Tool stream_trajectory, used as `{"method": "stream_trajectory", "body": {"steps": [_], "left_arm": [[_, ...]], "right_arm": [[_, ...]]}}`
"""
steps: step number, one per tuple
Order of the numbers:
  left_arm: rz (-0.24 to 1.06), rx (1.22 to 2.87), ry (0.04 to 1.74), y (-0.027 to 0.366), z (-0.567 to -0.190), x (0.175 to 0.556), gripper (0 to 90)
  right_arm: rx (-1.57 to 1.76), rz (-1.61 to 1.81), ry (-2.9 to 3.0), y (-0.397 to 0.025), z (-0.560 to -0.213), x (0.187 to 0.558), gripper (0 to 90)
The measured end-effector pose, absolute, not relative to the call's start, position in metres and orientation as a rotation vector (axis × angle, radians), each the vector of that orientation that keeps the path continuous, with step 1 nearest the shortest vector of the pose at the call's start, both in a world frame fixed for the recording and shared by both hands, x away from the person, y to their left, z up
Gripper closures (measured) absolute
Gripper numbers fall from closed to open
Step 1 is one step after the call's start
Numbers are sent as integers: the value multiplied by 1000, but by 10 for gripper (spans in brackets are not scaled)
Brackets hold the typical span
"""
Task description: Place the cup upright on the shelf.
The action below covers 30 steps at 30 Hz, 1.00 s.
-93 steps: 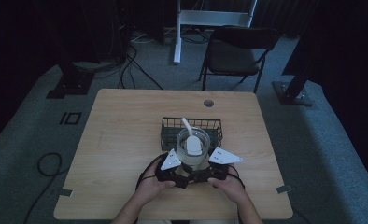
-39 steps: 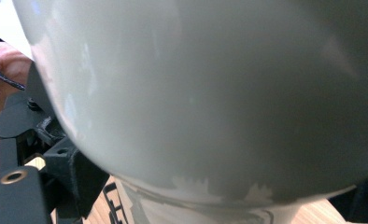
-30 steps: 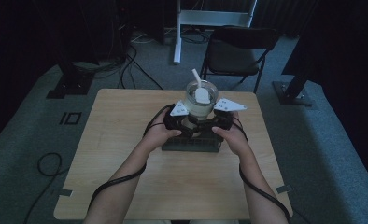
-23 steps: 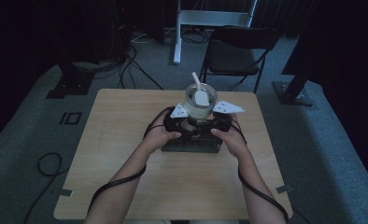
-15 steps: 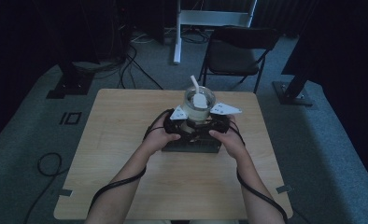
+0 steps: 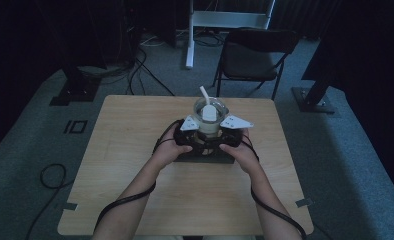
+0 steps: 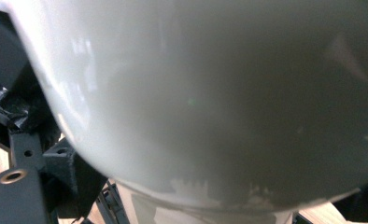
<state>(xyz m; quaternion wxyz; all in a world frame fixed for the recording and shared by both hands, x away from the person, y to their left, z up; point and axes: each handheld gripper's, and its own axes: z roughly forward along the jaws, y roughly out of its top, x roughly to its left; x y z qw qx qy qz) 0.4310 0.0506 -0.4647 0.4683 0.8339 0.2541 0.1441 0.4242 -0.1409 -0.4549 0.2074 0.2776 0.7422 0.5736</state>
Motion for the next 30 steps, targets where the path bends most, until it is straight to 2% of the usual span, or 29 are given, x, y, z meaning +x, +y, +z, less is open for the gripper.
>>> {"method": "stream_trajectory", "body": {"steps": [5, 30], "left_arm": [[399, 2022, 640, 47, -468, 426, 114], [410, 1936, 706, 44, -471, 418, 112]], "right_arm": [[766, 1605, 2038, -140, -458, 422, 86], [852, 1552, 1959, -136, -460, 411, 86]]}}
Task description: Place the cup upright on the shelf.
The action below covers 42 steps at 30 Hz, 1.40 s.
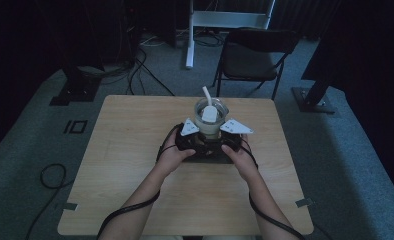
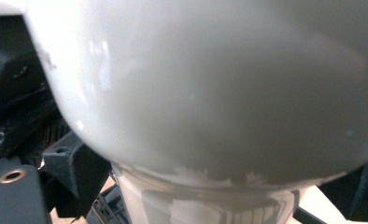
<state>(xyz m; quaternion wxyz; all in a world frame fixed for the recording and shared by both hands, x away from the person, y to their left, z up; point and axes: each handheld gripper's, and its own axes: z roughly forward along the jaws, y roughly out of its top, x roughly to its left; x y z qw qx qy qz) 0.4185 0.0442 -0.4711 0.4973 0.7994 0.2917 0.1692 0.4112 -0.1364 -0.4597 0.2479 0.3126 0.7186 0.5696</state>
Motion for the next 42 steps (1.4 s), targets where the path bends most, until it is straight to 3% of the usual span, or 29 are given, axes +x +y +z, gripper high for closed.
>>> {"method": "stream_trajectory", "body": {"steps": [29, 42], "left_arm": [[405, 1947, 735, 41, -472, 413, 125], [430, 1830, 759, 60, -461, 398, 155]], "right_arm": [[1011, 1426, 1928, -136, -454, 389, 98], [1056, 1496, 1895, -163, -451, 378, 124]]}}
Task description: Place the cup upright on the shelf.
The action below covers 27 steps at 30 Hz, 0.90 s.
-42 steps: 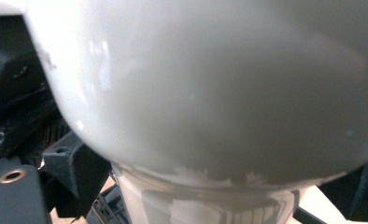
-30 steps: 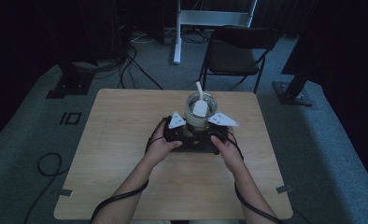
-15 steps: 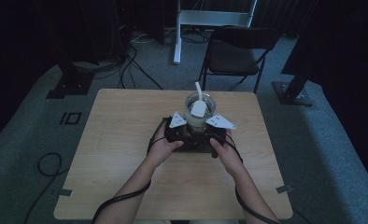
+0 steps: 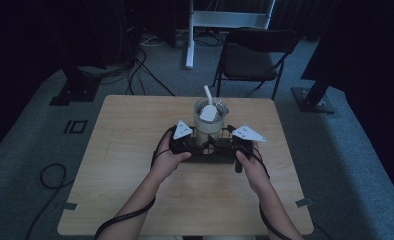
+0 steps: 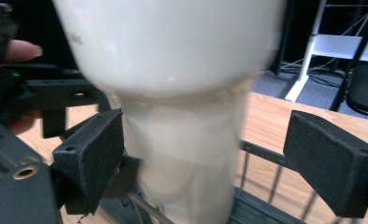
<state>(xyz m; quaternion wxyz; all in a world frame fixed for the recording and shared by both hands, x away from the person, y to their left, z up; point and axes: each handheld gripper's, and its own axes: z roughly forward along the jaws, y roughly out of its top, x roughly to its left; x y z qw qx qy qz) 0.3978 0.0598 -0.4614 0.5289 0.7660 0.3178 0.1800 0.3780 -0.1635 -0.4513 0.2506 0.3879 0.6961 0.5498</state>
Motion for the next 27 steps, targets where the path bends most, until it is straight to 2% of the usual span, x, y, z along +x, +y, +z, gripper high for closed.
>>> {"method": "stream_trajectory", "body": {"steps": [14, 27], "left_arm": [[428, 1773, 776, 86, -460, 376, 142], [469, 1727, 873, 135, -465, 360, 142]], "right_arm": [[1107, 1442, 1828, -206, -449, 363, 126], [1175, 1389, 1790, -241, -459, 351, 128]]}}
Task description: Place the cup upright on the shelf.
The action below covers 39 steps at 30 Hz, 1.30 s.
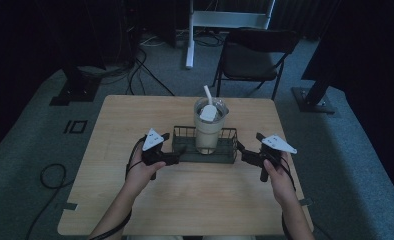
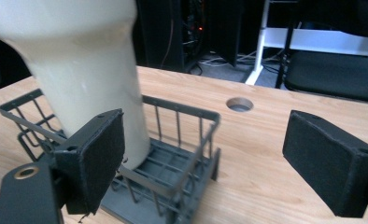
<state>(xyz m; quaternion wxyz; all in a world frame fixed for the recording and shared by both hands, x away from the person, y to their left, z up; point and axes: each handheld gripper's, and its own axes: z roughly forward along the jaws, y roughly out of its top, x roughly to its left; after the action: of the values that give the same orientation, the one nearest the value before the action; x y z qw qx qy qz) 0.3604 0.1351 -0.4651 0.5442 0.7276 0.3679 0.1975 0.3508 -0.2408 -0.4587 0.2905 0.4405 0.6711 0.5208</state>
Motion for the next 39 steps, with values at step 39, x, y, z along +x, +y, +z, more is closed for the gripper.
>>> {"method": "stream_trajectory", "body": {"steps": [39], "left_arm": [[565, 1713, 1218, 267, -518, 297, 142]], "right_arm": [[1395, 1228, 1795, -303, -524, 304, 131]]}}
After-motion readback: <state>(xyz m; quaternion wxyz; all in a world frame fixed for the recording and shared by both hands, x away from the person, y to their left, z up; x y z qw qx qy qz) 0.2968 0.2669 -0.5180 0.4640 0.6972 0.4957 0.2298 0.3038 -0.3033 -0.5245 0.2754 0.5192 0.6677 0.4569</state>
